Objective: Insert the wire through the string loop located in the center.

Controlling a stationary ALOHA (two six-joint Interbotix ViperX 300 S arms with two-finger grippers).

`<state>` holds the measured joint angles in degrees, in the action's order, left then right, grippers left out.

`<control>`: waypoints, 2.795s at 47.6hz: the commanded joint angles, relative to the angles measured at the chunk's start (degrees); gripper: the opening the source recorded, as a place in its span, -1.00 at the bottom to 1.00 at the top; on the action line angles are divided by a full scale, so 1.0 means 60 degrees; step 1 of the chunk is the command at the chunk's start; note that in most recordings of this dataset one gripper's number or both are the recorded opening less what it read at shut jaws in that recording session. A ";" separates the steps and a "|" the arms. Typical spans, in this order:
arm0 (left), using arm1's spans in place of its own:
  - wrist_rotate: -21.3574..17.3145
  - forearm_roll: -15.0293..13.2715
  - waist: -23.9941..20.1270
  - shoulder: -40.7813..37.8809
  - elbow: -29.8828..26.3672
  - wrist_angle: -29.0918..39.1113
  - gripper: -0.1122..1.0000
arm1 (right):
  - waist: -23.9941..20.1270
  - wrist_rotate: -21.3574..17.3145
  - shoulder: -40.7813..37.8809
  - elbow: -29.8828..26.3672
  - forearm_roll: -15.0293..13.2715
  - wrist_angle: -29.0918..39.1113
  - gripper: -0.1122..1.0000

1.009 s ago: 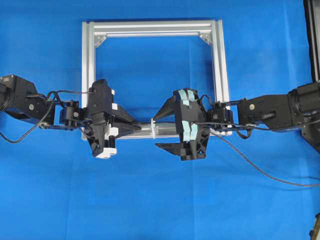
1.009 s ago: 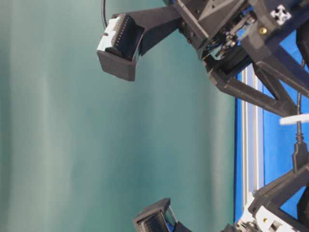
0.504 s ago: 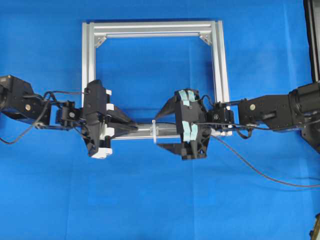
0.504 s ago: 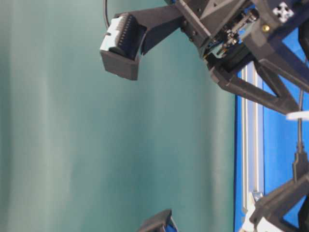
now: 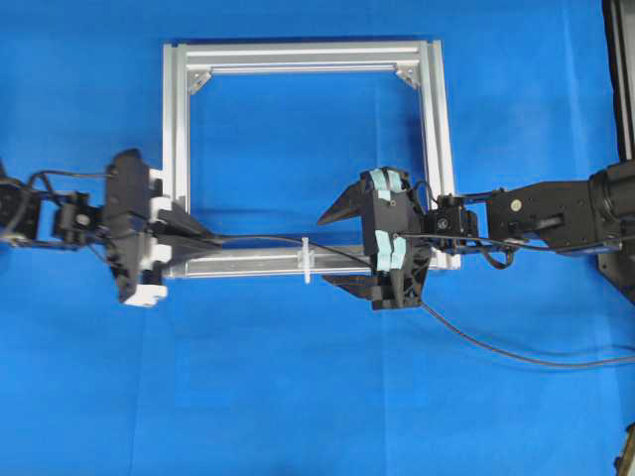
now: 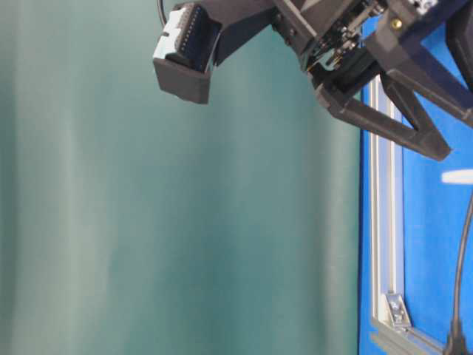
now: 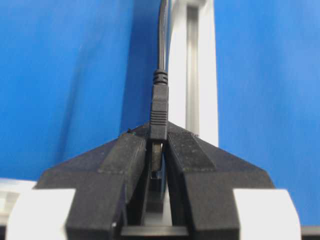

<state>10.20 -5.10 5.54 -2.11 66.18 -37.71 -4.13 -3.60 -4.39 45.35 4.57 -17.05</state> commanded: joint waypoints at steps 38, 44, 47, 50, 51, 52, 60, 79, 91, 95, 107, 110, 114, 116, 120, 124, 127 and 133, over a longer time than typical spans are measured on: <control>0.0571 0.0073 0.0220 0.2256 0.1714 0.0806 -0.69 | -0.0015 0.0161 0.0278 -0.0073 -0.0015 -0.0044 0.87; 0.0264 0.0088 0.0220 0.2227 0.1611 0.0908 -0.69 | -0.0015 0.0161 0.0278 -0.0073 0.0000 -0.0044 0.87; 0.0264 0.0088 0.0220 0.2241 0.1582 0.0996 -0.69 | -0.0015 0.0161 0.0278 -0.0073 -0.0015 -0.0044 0.87; 0.0322 0.0088 0.0220 0.2241 0.1538 0.1069 -0.69 | -0.0015 0.0161 0.0278 -0.0073 -0.0029 -0.0044 0.87; 0.0337 0.0088 0.0220 0.2241 0.1538 0.1099 -0.69 | -0.0015 0.0161 0.0278 -0.0088 -0.0029 -0.0059 0.87; 0.0337 0.0088 0.0220 0.2241 0.1523 0.1143 -0.69 | -0.0015 0.0161 0.0278 -0.0088 -0.0029 -0.0044 0.87; 0.0352 0.0088 0.0220 0.2358 0.1436 0.1538 -0.69 | -0.0015 0.0161 0.0278 -0.0088 -0.0059 -0.0059 0.87; 0.0542 0.0044 0.0176 0.2812 0.1392 0.2490 0.80 | -0.0015 0.0161 0.0278 -0.0088 -0.0044 -0.0044 0.87; 0.0527 0.0044 0.0176 0.3589 0.1274 0.3120 0.75 | -0.0015 0.0161 0.0410 -0.0146 -0.0059 0.0059 0.87; 0.0498 0.0073 0.0176 0.3926 0.1172 0.3369 0.75 | -0.0015 0.0161 0.0601 -0.0146 -0.0044 0.0205 0.87; 0.0454 0.0088 0.0176 0.4878 0.1069 0.4014 0.75 | -0.0015 0.0161 0.1406 -0.0146 -0.0059 0.0776 0.87; 0.0352 0.0088 0.0176 0.5068 0.1069 0.4014 0.75 | -0.0015 0.0161 0.1538 -0.0146 -0.0059 0.0850 0.87; 0.0249 0.0088 0.0146 0.5186 0.1040 0.4014 0.75 | -0.0015 0.0176 0.1699 -0.0132 -0.0059 0.0908 0.87; 0.0190 0.0088 0.0132 0.5215 0.1040 0.4014 0.75 | -0.0015 0.0190 0.1758 -0.0117 -0.0059 0.0923 0.87; 0.0059 0.0103 0.0117 0.5200 0.1011 0.4014 0.75 | -0.0015 0.0205 0.1846 -0.0117 -0.0059 0.0923 0.87; -0.0161 0.0088 0.0117 0.5171 0.0967 0.4014 0.75 | -0.0015 0.0205 0.1875 -0.0117 -0.0059 0.0923 0.87; -0.0278 0.0103 0.0117 0.5142 0.0923 0.3999 0.75 | -0.0015 0.0205 0.1904 -0.0117 -0.0059 0.0938 0.87; -0.0410 0.0103 0.0088 0.5127 0.0864 0.3999 0.75 | -0.0015 0.0205 0.1978 -0.0161 -0.0059 0.1128 0.87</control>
<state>7.91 -4.66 6.33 28.65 72.60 -13.36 -4.13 -2.46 5.71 45.26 4.31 -10.63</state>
